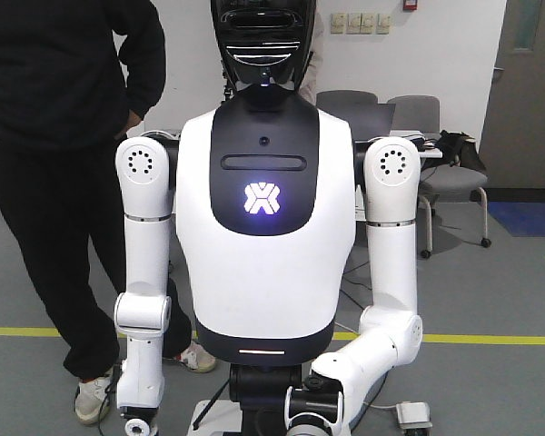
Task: Pick snacks and fruit into basket
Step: 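Lower the teal bag into the basket and open the right gripper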
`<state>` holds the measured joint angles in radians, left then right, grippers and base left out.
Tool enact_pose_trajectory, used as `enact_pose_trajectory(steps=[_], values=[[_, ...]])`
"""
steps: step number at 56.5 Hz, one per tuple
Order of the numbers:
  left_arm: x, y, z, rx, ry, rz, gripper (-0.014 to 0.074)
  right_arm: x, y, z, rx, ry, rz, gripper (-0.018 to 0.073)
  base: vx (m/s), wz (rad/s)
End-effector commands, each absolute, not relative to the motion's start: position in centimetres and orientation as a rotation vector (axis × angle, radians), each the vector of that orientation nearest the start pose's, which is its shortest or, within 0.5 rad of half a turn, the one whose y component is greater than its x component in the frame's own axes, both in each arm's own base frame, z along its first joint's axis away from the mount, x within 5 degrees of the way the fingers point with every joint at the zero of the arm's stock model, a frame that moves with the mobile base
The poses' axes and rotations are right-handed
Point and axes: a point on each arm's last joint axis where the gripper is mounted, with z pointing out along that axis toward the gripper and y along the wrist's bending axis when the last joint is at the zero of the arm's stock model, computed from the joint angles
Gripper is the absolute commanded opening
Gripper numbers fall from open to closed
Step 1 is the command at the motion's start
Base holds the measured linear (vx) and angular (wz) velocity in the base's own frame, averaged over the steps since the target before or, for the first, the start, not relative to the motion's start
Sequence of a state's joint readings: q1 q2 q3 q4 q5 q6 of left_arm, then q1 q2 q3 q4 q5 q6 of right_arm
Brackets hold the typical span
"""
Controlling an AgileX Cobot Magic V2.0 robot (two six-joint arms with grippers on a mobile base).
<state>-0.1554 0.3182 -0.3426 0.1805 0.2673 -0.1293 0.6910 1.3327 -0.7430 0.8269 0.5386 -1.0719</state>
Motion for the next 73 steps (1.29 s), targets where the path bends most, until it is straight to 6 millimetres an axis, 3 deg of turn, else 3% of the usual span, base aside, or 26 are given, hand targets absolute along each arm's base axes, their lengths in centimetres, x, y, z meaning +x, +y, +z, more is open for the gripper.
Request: enact_pose_trajectory(steps=[1, 10, 20, 26, 38, 44, 52, 60, 73], values=[[8.0, -1.0, 30.4, 0.14, 1.592, -0.058, 0.0011, 17.8, 19.0, 25.6, -1.28, 2.012, 0.638, 0.0522, 0.0, 0.0], [8.0, -1.0, 30.4, 0.14, 1.592, -0.058, 0.0011, 17.9, 19.1, 26.4, -1.254, 1.985, 0.637, 0.0585, 0.0, 0.0], [8.0, -1.0, 30.4, 0.14, 1.592, -0.058, 0.0011, 18.1, 18.2, 30.6, -1.112, 1.84, 0.582, 0.0564, 0.0, 0.0], [8.0, -1.0, 30.4, 0.14, 1.592, -0.058, 0.0011, 18.2, 16.0, 32.6, -0.925, 1.818, 0.565, 0.0555, 0.0, 0.0], [8.0, -1.0, 30.4, 0.14, 1.592, -0.058, 0.0011, 17.5, 8.5, 35.2, -0.599, 1.789, 0.387, 0.0536, 0.0, 0.0], [8.0, -1.0, 30.4, 0.14, 1.592, -0.058, 0.0011, 15.7, 5.3, 35.3, -0.504, 1.791, 0.276, 0.0531, 0.0, 0.0], [8.0, -1.0, 30.4, 0.14, 1.592, -0.058, 0.0011, 13.0, 3.1, 34.6, -0.303, 1.785, 0.248, 0.0531, 0.0, 0.0], [8.0, -1.0, 30.4, 0.137, 1.592, -0.061, 0.0011, 11.6, 2.7, 34.2, -0.252, 1.752, 0.232, 0.0531, 0.0, 0.0], [8.2, -1.1, 30.5, 0.102, 1.587, -0.111, 0.0011, 11.5, 2.8, 34.1, -0.259, 1.759, 0.24, 0.0531, 0.0, 0.0]])
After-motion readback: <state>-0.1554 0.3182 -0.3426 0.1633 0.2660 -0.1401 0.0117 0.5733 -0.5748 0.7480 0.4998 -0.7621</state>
